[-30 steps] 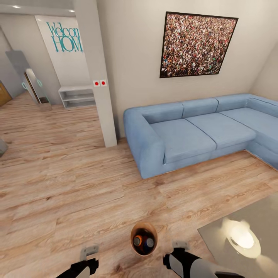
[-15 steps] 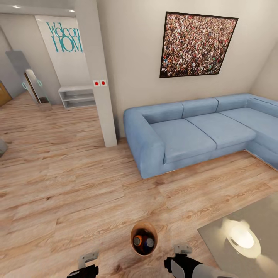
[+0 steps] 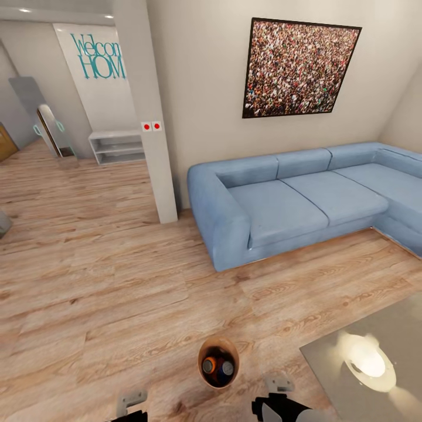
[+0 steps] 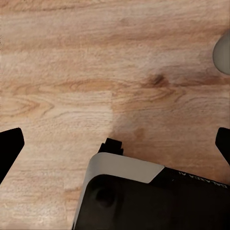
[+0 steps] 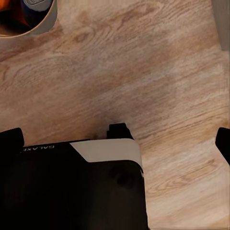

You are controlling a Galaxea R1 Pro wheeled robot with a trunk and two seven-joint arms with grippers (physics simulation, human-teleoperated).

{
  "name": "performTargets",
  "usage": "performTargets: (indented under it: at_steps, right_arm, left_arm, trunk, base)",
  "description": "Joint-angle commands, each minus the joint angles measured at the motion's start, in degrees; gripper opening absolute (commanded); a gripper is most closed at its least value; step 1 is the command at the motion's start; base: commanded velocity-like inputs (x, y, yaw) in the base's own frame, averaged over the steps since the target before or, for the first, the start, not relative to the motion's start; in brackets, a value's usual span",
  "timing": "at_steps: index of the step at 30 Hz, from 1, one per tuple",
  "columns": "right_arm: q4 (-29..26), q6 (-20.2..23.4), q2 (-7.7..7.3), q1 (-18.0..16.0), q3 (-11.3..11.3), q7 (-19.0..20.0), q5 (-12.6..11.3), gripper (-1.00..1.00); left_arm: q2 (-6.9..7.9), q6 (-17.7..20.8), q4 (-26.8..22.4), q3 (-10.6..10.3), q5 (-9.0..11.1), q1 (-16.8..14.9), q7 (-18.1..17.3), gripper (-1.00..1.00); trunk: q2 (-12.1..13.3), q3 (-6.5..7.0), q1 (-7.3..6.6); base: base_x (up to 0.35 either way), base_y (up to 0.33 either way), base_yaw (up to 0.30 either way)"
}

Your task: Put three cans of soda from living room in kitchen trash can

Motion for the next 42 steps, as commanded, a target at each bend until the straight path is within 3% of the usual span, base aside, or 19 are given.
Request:
performTargets:
  at_steps: [1,9,16,42]
  right_arm:
    - [-0.03,-0.02,-0.16,0.14,0.01,0.00,-0.01,1.00]
    - [-0.10,-0.16,-1.50,1.22,-0.03,0.00,-0.07,1.00]
    - [-0.05,-0.17,-2.78,2.07,-0.01,0.00,-0.15,1.00]
    - [0.00,-0.18,-4.28,6.17,-0.05,0.00,-0.16,1.00]
  left_arm:
    - [0.00,-0.11,0.00,-0.01,0.00,0.19,0.00,1.00]
    - [0.00,-0.73,0.28,-0.01,0.08,1.16,0.07,1.00]
    - [-0.06,-1.72,4.51,-0.01,-0.05,1.44,0.06,1.00]
    - [0.01,-2.45,5.48,-0.01,-0.10,5.14,0.08,1.00]
  trunk:
    - [0.00,0.00,0.00]
    - [0.00,0.00,0.00]
    - [0.00,0.00,0.00]
    - [0.00,0.00,0.00]
  base:
    - [0.000,0.000,0.000]
    - [0.000,0.000,0.000]
    - [0.000,0.000,0.000]
    - [0.000,0.000,0.000]
